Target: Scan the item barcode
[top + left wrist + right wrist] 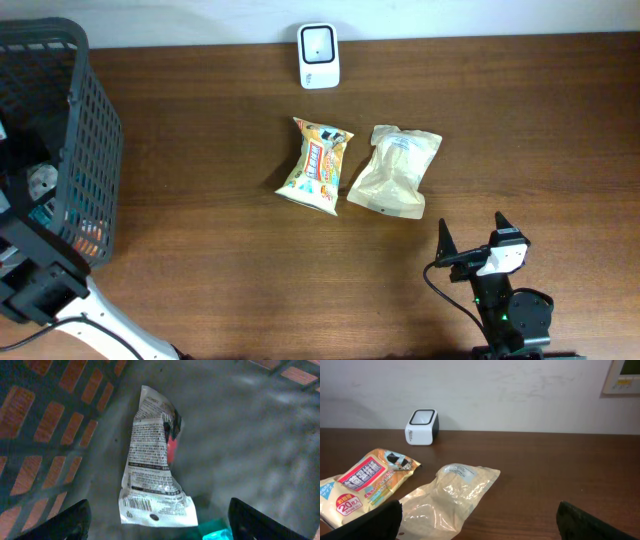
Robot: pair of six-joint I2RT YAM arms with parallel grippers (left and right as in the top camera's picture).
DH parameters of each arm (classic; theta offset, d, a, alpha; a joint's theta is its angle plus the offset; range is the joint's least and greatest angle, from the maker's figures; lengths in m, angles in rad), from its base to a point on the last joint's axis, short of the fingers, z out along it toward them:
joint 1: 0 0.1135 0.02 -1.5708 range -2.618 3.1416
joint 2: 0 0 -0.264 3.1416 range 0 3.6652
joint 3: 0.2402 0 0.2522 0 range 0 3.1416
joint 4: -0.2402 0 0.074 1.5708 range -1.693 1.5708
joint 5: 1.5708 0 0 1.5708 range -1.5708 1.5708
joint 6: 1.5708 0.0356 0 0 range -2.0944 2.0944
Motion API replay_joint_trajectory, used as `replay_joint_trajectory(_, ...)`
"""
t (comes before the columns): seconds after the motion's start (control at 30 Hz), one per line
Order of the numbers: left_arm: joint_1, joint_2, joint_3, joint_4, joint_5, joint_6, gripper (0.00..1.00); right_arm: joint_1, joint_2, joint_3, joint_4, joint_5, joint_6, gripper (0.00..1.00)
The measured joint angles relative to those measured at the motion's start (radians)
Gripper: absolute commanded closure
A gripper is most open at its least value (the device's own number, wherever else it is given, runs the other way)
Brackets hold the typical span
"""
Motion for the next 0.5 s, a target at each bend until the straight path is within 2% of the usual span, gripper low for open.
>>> replay_joint_trajectory(0.13, -0.026, 0.016, 0.000, 0.020, -0.055, 0.002, 0.16, 0.000, 0.000, 0.000, 0.000, 0.000, 0.000, 0.02)
replay_joint_trajectory(0.2, -0.044, 0.024, 0.000, 0.031, -0.096, 0.002, 0.27, 0.000, 0.000, 0.000, 0.000, 0.000, 0.000, 0.02)
replay_joint_trajectory(0.23, -0.052, 0.027, 0.000, 0.035, -0.114, 0.005, 0.30, 0.000, 0.000, 0.000, 0.000, 0.000, 0.000, 0.02)
replay_joint_trajectory(0.3, -0.065, 0.029, 0.000, 0.037, -0.143, 0.005, 0.28, 0.000, 0.000, 0.000, 0.000, 0.000, 0.000, 0.02)
replay_joint_trajectory(0.4, -0.077, 0.029, 0.000, 0.039, -0.183, 0.005, 0.19, 0.000, 0.000, 0.000, 0.000, 0.000, 0.000, 0.02)
replay_joint_trajectory(0.5, -0.077, 0.031, 0.000, 0.042, -0.202, 0.001, 0.18, 0.000, 0.000, 0.000, 0.000, 0.000, 0.000, 0.02)
